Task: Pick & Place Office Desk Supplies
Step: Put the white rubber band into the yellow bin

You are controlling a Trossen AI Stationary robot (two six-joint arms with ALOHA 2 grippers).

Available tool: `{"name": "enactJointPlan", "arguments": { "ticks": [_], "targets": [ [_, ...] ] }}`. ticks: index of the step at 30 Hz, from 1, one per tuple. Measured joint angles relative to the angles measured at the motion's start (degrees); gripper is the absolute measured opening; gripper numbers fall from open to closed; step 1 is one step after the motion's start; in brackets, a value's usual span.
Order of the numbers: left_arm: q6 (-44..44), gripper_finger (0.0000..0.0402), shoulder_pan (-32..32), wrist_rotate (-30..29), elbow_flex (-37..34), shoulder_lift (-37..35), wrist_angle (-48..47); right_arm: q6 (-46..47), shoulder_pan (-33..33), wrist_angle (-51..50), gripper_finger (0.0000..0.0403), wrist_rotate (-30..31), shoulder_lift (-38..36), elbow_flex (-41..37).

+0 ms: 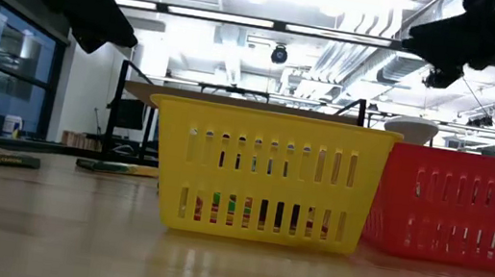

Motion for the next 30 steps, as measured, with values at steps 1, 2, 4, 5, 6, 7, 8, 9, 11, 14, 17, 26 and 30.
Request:
{"name": "enactJointPlan", "arguments": {
  "ticks": [1,2,4,5,6,7,8,9,11,14,17,26,30],
  "targets": [
    [0.00,0.0074,0.00,0.00,0.00,0.00,0.00,-0.37,0.01,-0.08,0.0107,0.56,1.37,0.34],
    [0.00,0.0074,0.00,-0.02,0.00,0.01,0.00,-0.66,0.01,-0.34,0.0107,1.27,2.70,0.69],
    [0.00,0.0074,0.00,0.01,0.00,0.02,0.00,-1.56,0.00,-0.43,0.0107,2.03,5.29,1.56],
    [0.00,0.0074,0.00,-0.02,0.00,0.01,0.00,-1.81,0.02,-0.38,0.0107,2.12,6.46,2.15],
    [0.00,0.0074,0.00,0.00,0.00,0.00,0.00,-1.86,0.02,-0.20,0.0107,2.30,7.52,2.76],
    [0.00,0.0074,0.00,0.01,0.00,0.02,0.00,-1.87,0.01,-0.09,0.0107,2.47,8.57,3.33],
    [0.00,0.0074,0.00,0.00,0.00,0.01,0.00,-1.89,0.00,-0.17,0.0107,2.60,9.72,3.97],
    [0.00,0.0074,0.00,0.01,0.00,0.02,0.00,-1.89,0.00,-0.21,0.0107,2.63,10.81,4.59],
    [0.00,0.0074,0.00,0.00,0.00,0.02,0.00,-2.16,0.00,-0.24,0.0107,2.64,13.09,5.94],
    [0.00,0.0074,0.00,0.00,0.00,0.00,0.00,-3.24,0.01,-0.14,0.0107,2.71,16.05,7.92],
    [0.00,0.0074,0.00,-0.01,0.00,0.02,0.00,-3.40,0.00,-0.05,0.0107,3.72,19.07,9.89],
    [0.00,0.0074,0.00,-0.01,0.00,0.02,0.00,-3.39,-0.30,-0.02,0.0107,7.21,25.16,12.55],
    [0.00,0.0074,0.00,-0.02,0.00,0.01,0.00,-3.33,-1.05,-0.35,0.0107,7.18,25.47,12.55]
  ]
}}
